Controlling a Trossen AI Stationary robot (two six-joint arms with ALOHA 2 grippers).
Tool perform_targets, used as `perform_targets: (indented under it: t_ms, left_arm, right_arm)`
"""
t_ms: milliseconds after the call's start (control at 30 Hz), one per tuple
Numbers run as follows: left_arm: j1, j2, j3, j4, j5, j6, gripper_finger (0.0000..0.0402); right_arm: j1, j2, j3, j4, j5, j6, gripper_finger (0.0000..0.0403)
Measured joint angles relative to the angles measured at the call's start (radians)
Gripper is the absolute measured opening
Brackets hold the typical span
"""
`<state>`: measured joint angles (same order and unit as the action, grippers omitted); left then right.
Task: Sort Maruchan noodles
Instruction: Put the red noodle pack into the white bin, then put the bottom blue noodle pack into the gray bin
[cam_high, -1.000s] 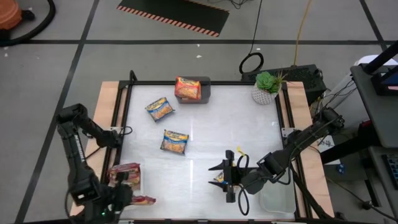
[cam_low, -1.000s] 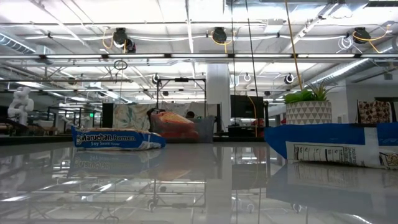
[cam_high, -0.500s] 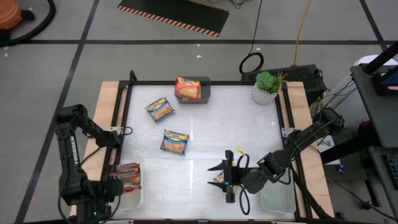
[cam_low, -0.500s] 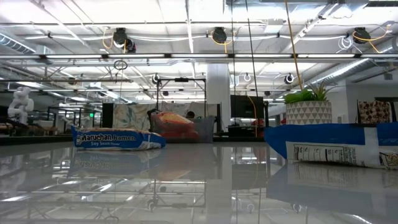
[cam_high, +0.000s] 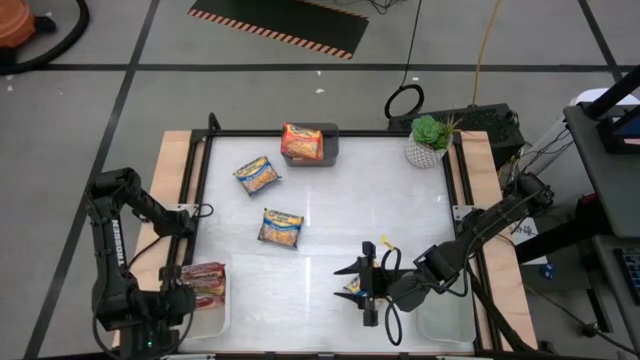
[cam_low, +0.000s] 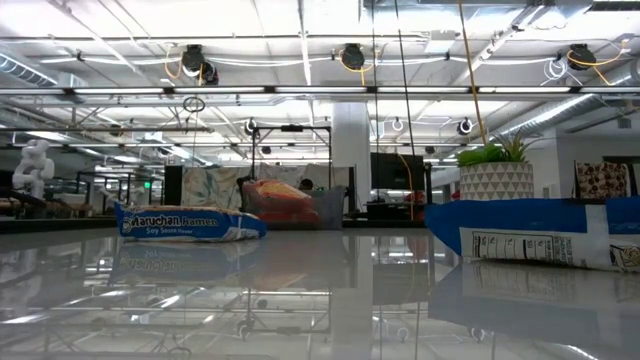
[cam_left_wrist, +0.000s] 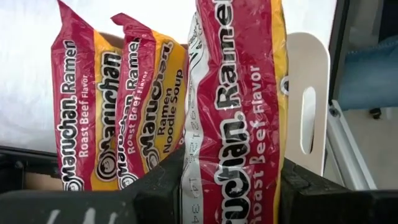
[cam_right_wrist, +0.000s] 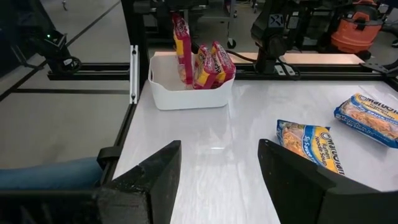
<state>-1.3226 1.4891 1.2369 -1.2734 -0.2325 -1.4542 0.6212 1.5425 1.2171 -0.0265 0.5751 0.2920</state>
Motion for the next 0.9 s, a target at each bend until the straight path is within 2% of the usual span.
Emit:
perform_targets:
  t_ms: [333,567,800,900]
  left_arm:
    - [0.001,0.0,0.0,-0.042,-0.004,-0.001,0.0202]
    - [0.027,0.0,0.0,-0.082,-0.008,0.045,0.0209]
    - [0.146,0.0,0.0,-0.153,-0.182,0.169,0.0209]
    - [0.214,0.0,0.0,-0.152,-0.21,0.247,0.0209]
  right_arm:
    - [0.0,0.0,0.0,0.0,0.0,0.006,0.0208]
    - [0.0,0.0,0.0,0.0,0.0,0.004,0.0208]
    - [0.0,0.0,0.0,-0.005,0.0,0.003,0.0208]
    - [0.0,0.0,0.0,-0.016,0.0,0.003,0.0208]
